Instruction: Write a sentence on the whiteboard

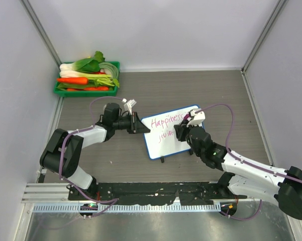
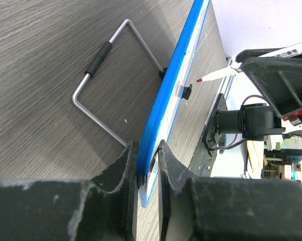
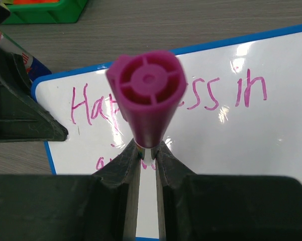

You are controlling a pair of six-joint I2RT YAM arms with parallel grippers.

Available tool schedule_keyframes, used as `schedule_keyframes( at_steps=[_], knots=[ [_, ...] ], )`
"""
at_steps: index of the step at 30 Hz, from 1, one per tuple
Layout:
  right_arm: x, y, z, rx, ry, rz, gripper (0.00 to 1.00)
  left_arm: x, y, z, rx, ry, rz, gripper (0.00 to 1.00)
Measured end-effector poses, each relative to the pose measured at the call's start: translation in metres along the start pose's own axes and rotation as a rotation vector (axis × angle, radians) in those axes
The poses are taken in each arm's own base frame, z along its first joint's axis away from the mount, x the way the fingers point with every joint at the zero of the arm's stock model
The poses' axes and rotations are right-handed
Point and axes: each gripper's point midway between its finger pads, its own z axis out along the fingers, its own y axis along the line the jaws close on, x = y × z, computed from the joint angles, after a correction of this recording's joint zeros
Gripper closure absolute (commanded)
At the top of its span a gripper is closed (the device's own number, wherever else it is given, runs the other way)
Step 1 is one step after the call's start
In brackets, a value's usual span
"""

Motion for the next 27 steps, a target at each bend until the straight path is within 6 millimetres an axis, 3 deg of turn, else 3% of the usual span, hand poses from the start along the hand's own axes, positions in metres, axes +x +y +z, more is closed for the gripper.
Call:
schedule_keyframes(
  at_steps=[8,27],
  knots=[
    [-0.017,-0.003,0.005,0.03,-0.036,0.017,0.98,0.0,0.0,0.0,0.0,0.0,0.0,1.0],
    [-0.006,-0.014,0.016,0.076,-0.005,0.003,0.99,0.0,0.0,0.0,0.0,0.0,-0.001,1.0]
  ],
)
